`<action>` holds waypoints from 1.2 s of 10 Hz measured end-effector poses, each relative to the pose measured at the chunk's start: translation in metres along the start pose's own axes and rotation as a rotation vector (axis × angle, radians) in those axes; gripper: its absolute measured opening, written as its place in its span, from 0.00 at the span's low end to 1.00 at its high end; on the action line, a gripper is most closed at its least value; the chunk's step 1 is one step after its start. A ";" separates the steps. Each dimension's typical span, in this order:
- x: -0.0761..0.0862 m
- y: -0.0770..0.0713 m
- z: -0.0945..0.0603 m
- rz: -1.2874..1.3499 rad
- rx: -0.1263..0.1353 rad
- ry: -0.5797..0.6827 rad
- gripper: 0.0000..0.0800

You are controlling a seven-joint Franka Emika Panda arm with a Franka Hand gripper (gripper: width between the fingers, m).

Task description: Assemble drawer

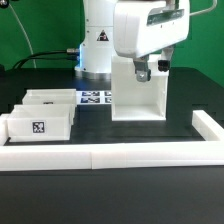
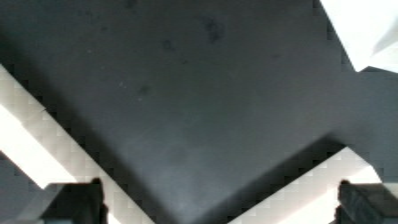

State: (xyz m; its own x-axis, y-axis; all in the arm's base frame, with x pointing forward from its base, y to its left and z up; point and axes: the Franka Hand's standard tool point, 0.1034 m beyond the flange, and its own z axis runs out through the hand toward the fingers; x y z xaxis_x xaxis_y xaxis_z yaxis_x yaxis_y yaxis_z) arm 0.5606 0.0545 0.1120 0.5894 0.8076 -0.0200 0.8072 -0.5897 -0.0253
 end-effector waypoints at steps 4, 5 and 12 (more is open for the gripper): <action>0.000 0.000 0.000 0.000 0.000 0.000 0.81; 0.000 0.000 0.000 0.000 0.000 0.000 0.81; -0.037 -0.062 -0.028 0.439 -0.025 -0.002 0.81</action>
Offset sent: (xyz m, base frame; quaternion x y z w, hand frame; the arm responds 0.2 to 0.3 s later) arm 0.0000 0.0000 0.0000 0.0000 0.0000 0.0000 1.0000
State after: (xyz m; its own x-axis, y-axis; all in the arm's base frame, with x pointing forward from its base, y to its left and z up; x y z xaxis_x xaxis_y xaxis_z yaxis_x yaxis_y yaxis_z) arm 0.4893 0.0610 0.1419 0.8765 0.4807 -0.0253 0.4811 -0.8766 0.0107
